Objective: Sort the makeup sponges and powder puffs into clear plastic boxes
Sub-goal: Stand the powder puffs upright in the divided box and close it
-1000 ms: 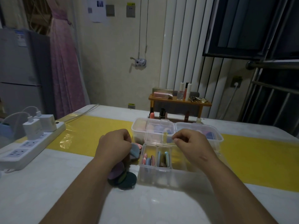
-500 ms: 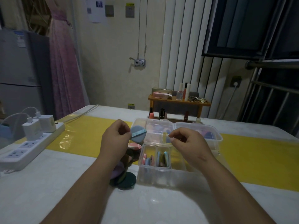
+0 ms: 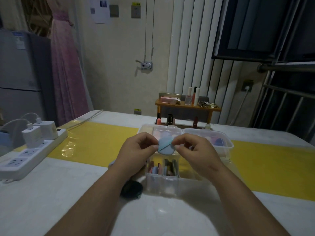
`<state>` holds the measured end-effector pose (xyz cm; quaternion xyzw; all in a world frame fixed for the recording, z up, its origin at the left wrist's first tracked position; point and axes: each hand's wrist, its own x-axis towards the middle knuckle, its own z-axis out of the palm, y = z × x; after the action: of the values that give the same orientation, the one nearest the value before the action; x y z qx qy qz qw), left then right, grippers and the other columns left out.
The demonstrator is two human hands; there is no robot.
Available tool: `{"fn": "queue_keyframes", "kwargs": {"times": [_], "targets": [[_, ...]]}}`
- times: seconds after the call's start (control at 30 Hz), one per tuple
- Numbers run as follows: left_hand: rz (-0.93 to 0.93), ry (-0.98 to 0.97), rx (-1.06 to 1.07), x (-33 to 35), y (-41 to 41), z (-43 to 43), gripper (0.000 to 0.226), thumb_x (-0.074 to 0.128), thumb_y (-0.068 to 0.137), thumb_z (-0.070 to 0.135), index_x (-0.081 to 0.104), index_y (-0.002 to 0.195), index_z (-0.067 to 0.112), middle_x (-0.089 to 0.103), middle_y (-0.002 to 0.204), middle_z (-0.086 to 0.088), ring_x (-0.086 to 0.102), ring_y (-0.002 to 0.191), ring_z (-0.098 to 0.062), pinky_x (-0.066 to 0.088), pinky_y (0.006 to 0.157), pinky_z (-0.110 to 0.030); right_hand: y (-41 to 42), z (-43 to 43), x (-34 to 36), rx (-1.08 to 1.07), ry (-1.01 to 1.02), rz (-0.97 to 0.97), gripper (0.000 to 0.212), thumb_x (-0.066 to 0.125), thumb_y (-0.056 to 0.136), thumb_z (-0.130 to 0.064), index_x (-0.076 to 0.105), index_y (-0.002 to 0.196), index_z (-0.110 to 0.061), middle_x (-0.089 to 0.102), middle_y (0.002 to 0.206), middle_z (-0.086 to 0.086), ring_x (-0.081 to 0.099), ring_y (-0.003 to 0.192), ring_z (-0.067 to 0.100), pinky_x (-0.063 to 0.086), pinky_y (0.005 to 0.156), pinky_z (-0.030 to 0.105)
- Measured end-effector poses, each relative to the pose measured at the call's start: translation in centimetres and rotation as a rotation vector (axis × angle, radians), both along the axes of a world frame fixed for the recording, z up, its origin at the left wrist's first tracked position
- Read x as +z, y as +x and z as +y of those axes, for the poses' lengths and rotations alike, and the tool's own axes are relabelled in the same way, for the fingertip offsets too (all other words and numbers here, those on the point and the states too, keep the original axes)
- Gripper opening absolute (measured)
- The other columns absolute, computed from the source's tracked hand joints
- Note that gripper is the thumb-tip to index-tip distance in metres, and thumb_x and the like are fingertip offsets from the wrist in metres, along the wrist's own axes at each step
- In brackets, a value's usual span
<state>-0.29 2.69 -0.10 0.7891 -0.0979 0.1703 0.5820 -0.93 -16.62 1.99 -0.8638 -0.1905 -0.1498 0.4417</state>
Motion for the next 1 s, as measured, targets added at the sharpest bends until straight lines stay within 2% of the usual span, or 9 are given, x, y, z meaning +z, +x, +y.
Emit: {"fn": "queue_keyframes", "kwargs": {"times": [0.1, 0.27, 0.43, 0.67, 0.87, 1.0], "targets": [[0.013, 0.055, 0.018, -0.2, 0.2, 0.1, 0.015, 0.070, 0.088, 0.009, 0.073, 0.084, 0.024, 0.072, 0.083, 0.009, 0.066, 0.082, -0.005, 0.055, 0.075, -0.025, 0.1, -0.6, 0.3, -0.032, 0.110, -0.020, 0.020, 0.061, 0.091, -0.005, 0.066, 0.086, -0.023, 0.060, 0.082, -0.008, 0.053, 0.068, 0.000, 0.046, 0.058, 0.015], [-0.018, 0.198, 0.127, -0.7, 0.7, 0.4, 0.019, 0.069, 0.087, 0.011, 0.069, 0.080, 0.028, 0.069, 0.082, 0.012, 0.063, 0.081, -0.003, 0.045, 0.070, -0.019, 0.4, -1.1, 0.5, -0.088, 0.161, -0.046, 0.021, 0.057, 0.085, 0.001, 0.061, 0.074, -0.016, 0.057, 0.070, 0.001, 0.052, 0.066, 0.012, 0.047, 0.059, 0.026], [-0.028, 0.355, 0.172, -1.0, 0.8, 0.3, 0.019, 0.066, 0.087, 0.012, 0.065, 0.081, 0.031, 0.064, 0.080, 0.016, 0.057, 0.079, -0.001, 0.042, 0.068, -0.019, 0.6, -1.6, 0.3, -0.116, 0.006, -0.032, 0.023, 0.057, 0.083, -0.003, 0.056, 0.065, -0.018, 0.052, 0.062, -0.003, 0.048, 0.061, 0.011, 0.040, 0.056, 0.027], [-0.033, 0.401, 0.155, -1.0, 0.9, 0.3, 0.022, 0.065, 0.086, 0.011, 0.063, 0.080, 0.032, 0.063, 0.078, 0.017, 0.056, 0.076, 0.003, 0.038, 0.064, -0.010, 0.3, -1.2, 0.2, -0.079, -0.223, 0.113, 0.019, 0.061, 0.081, -0.011, 0.059, 0.065, -0.022, 0.058, 0.067, 0.001, 0.056, 0.067, 0.016, 0.050, 0.063, 0.033], [-0.027, 0.414, 0.159, -1.0, 0.9, 0.3, 0.020, 0.065, 0.085, 0.011, 0.064, 0.080, 0.031, 0.063, 0.079, 0.015, 0.057, 0.077, -0.002, 0.043, 0.068, -0.019, 0.1, -0.9, 0.3, -0.072, -0.319, 0.184, 0.013, 0.061, 0.083, -0.014, 0.066, 0.073, -0.022, 0.064, 0.074, 0.000, 0.062, 0.077, 0.018, 0.059, 0.076, 0.039], [-0.029, 0.428, 0.163, -0.9, 0.9, 0.3, 0.020, 0.065, 0.085, 0.012, 0.065, 0.081, 0.031, 0.062, 0.078, 0.017, 0.056, 0.075, 0.000, 0.040, 0.065, -0.013, 0.0, -0.7, 0.3, -0.075, -0.372, 0.206, 0.014, 0.061, 0.084, -0.016, 0.065, 0.074, -0.025, 0.065, 0.077, 0.000, 0.063, 0.079, 0.018, 0.059, 0.077, 0.039]]}}
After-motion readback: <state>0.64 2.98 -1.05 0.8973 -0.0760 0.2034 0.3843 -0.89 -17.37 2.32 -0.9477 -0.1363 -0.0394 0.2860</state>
